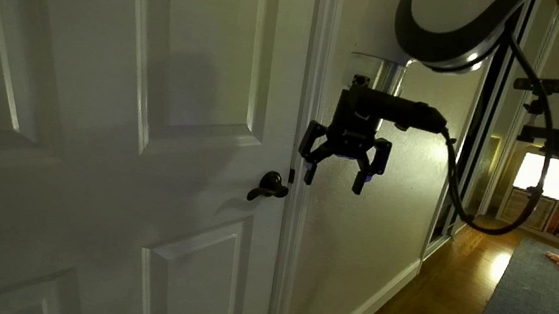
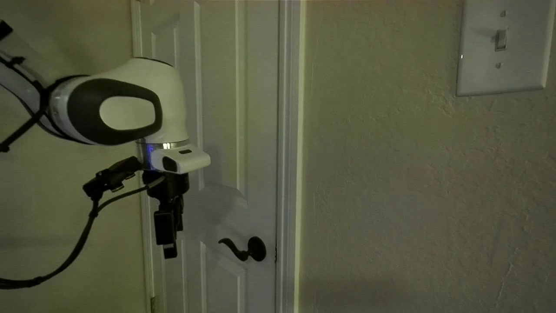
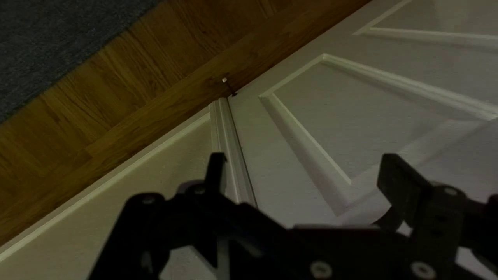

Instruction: Open the door

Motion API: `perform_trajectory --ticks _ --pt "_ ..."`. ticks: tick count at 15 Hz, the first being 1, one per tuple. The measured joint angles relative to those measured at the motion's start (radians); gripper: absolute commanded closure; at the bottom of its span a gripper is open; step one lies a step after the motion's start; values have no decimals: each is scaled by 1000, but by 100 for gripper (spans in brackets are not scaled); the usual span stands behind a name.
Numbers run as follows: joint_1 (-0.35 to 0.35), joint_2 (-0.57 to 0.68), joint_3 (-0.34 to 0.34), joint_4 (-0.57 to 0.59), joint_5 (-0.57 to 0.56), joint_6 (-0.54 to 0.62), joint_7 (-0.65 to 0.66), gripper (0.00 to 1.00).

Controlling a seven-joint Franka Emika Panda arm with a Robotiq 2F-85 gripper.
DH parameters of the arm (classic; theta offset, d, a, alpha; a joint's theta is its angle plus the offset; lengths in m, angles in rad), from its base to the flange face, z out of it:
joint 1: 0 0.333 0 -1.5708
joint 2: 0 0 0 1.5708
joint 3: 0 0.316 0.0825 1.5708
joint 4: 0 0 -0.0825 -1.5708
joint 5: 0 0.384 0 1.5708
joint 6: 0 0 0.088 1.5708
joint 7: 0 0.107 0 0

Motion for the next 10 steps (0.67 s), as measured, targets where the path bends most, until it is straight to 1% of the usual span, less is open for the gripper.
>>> perform_trajectory --ticks 4,6,10 --pt "25 108 -35 95 52 112 118 0" --pt "32 159 -41 149 82 159 164 0" --pt "46 253 -45 255 127 218 213 0"
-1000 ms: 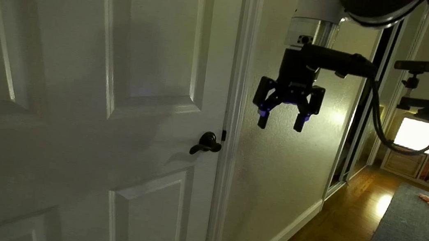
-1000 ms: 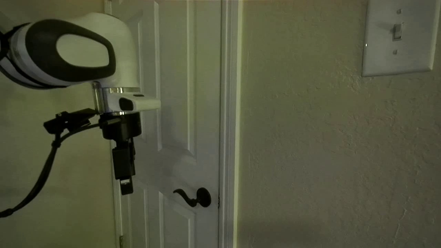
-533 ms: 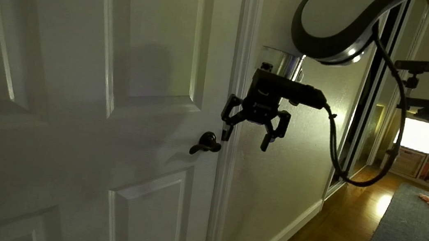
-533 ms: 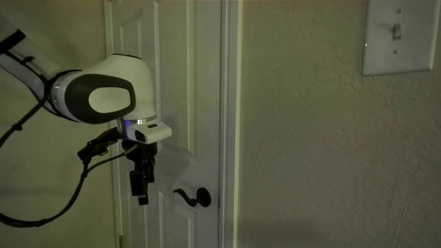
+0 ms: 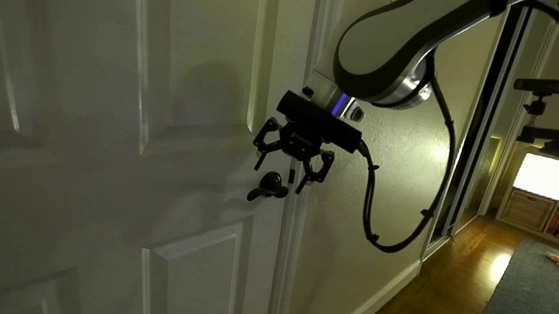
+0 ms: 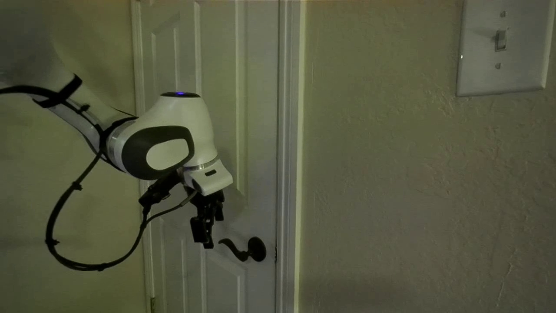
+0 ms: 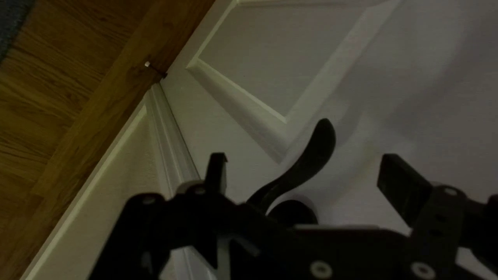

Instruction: Open the door

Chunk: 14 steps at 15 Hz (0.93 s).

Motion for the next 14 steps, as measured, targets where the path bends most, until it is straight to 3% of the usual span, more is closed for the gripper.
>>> perform_trajectory --ticks 1,4,11,14 --pt "2 20 0 22 8 12 2 18" --pt "7 67 0 78 25 35 4 42" --pt "7 119 -1 128 31 49 4 86" --pt "6 120 -3 128 32 49 4 94"
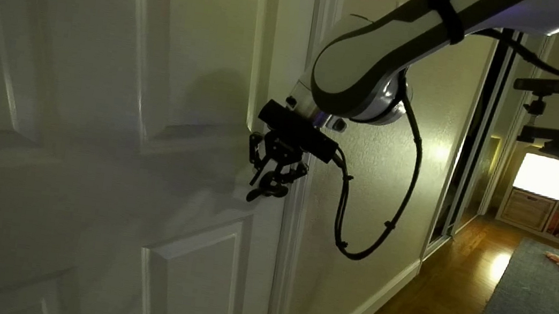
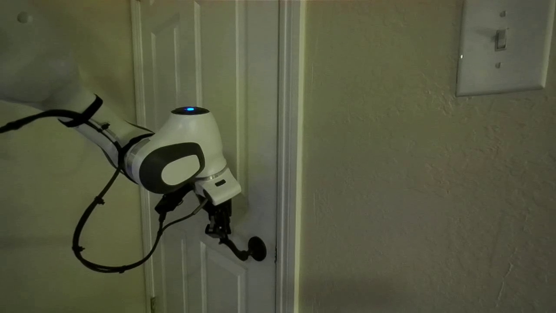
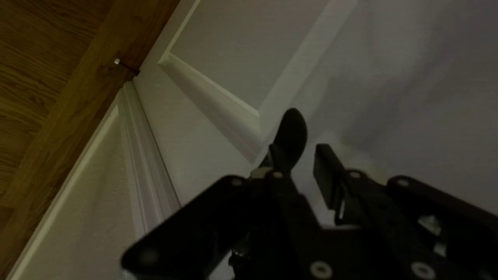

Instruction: Open the door

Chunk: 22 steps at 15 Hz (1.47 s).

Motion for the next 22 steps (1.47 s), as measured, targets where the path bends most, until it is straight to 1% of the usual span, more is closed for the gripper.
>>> perform_trajectory --ticks 2,3,5,7,8,12,15,17,22 --pt "0 2 -1 1 0 0 0 97" --pt "0 6 -1 4 0 0 0 70" --pt "0 16 0 18 0 0 -1 70" --pt "0 25 4 36 0 -10 -15 58" --pt "1 27 6 49 0 -34 -21 51" --pt "2 27 14 114 -2 -238 -41 27" --pt "4 27 14 144 -3 -325 -46 6" --pt "4 31 14 158 -3 -339 -48 0" --pt "14 58 3 195 -4 -339 -47 0"
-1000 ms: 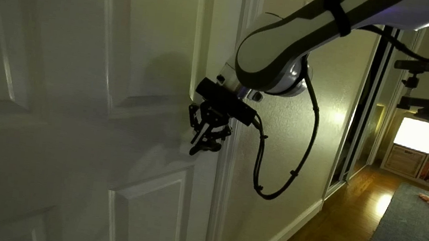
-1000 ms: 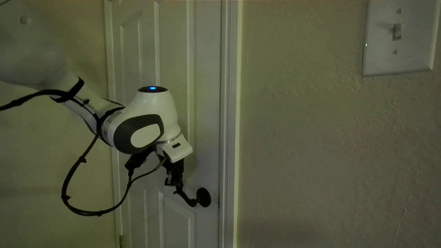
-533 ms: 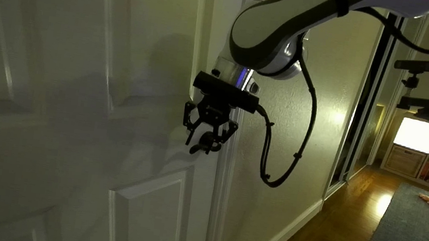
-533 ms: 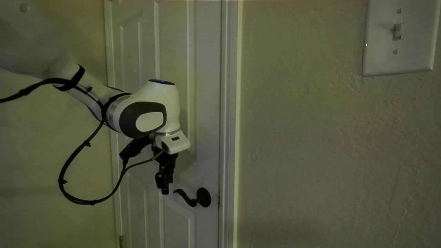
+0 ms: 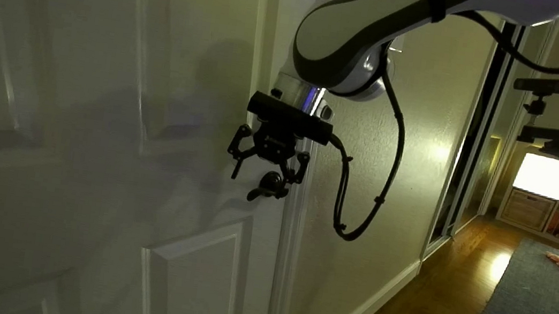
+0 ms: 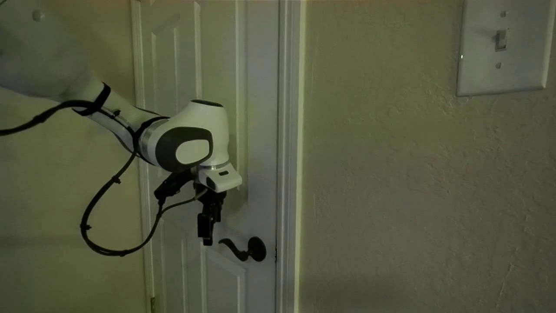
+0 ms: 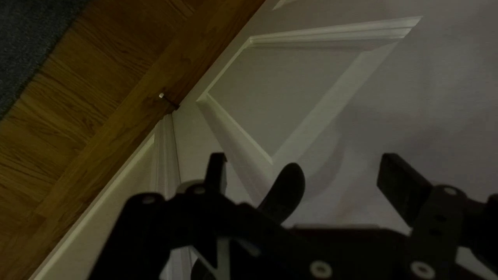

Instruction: Open the door

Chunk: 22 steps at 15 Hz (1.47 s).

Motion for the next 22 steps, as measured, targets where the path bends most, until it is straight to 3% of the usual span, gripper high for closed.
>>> perform_trajectory --ticks 5,7,8,16,22 --pt "0 44 -29 41 -1 0 6 4" --pt "0 56 -44 52 -1 1 10 28" --pt "0 60 -47 54 -1 0 11 31" --pt "3 64 -52 70 -4 1 23 83" --pt "4 64 -53 58 -6 4 43 85"
